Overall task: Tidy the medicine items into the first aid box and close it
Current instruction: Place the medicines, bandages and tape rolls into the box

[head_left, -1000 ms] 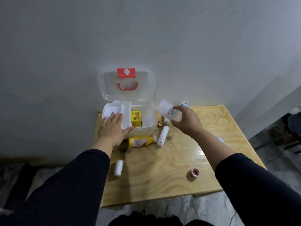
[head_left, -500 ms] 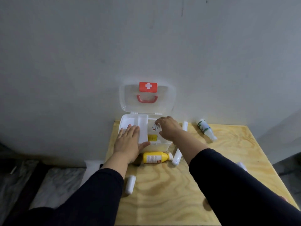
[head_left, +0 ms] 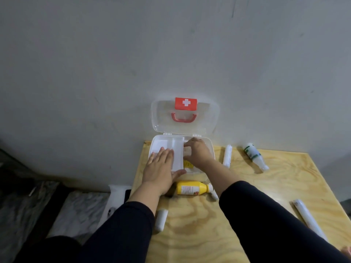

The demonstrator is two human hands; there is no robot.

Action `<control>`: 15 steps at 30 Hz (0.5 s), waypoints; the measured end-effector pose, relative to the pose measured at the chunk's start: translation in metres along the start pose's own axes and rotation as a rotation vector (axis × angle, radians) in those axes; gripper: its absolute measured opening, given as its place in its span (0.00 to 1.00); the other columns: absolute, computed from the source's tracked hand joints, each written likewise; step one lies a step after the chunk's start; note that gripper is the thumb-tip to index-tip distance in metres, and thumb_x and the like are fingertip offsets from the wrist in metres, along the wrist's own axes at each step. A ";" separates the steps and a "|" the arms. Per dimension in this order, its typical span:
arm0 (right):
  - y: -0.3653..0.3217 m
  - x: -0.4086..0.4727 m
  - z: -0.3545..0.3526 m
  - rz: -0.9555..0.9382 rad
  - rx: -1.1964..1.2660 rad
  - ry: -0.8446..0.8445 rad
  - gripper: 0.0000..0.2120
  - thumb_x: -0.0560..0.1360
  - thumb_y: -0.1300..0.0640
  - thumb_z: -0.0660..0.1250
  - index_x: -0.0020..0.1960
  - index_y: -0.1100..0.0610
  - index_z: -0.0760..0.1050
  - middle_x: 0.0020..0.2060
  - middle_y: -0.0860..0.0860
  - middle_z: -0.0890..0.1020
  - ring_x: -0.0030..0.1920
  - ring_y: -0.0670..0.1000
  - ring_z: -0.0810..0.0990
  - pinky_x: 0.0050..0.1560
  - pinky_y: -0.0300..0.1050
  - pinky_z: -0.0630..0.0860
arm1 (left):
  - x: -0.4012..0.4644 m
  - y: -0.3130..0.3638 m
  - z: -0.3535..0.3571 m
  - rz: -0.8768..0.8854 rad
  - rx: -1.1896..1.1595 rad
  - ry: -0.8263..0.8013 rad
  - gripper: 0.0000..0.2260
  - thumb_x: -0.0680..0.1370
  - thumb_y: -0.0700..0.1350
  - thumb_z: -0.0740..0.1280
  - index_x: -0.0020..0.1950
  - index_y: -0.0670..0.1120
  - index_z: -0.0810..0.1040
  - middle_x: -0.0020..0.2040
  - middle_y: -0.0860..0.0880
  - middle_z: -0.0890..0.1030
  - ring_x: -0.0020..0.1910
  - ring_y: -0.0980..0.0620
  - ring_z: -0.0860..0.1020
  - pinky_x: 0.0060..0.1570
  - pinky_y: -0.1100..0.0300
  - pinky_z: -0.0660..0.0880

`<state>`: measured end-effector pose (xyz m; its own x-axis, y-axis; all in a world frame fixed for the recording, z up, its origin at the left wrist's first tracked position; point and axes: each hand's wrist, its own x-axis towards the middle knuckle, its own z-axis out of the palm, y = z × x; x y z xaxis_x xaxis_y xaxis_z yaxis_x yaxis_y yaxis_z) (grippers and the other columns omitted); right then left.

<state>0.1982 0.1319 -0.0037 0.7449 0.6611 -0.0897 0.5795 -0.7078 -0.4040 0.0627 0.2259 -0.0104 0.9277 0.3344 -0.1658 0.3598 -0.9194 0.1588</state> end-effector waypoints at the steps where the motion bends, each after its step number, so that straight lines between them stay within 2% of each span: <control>1: 0.002 -0.002 -0.003 -0.006 0.003 -0.004 0.23 0.71 0.56 0.72 0.65 0.55 0.75 0.67 0.53 0.73 0.69 0.53 0.68 0.70 0.45 0.64 | 0.000 0.000 0.000 -0.004 0.006 -0.002 0.39 0.76 0.69 0.44 0.80 0.46 0.45 0.81 0.50 0.47 0.80 0.51 0.43 0.78 0.52 0.40; 5: 0.012 -0.013 -0.025 -0.038 0.054 0.054 0.19 0.71 0.60 0.72 0.62 0.56 0.77 0.63 0.54 0.77 0.64 0.54 0.74 0.68 0.44 0.68 | 0.001 0.001 -0.001 -0.005 0.031 -0.011 0.39 0.76 0.68 0.44 0.80 0.46 0.45 0.81 0.50 0.47 0.80 0.51 0.43 0.78 0.52 0.41; 9: 0.029 -0.035 -0.048 -0.023 0.102 0.135 0.15 0.72 0.61 0.70 0.59 0.56 0.79 0.59 0.55 0.78 0.62 0.55 0.75 0.64 0.45 0.70 | 0.001 0.001 -0.001 -0.001 0.040 -0.020 0.39 0.76 0.68 0.44 0.80 0.45 0.46 0.81 0.49 0.49 0.80 0.51 0.44 0.78 0.52 0.42; 15: 0.058 -0.085 -0.050 0.120 0.241 0.278 0.12 0.73 0.62 0.68 0.56 0.58 0.77 0.53 0.55 0.80 0.54 0.52 0.78 0.55 0.45 0.75 | 0.002 0.000 0.002 -0.007 0.049 -0.026 0.40 0.76 0.69 0.45 0.80 0.46 0.46 0.81 0.49 0.48 0.80 0.51 0.43 0.78 0.51 0.43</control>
<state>0.1847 0.0221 0.0263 0.8831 0.4610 0.0873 0.4129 -0.6754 -0.6111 0.0642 0.2263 -0.0129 0.9220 0.3359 -0.1925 0.3604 -0.9263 0.1097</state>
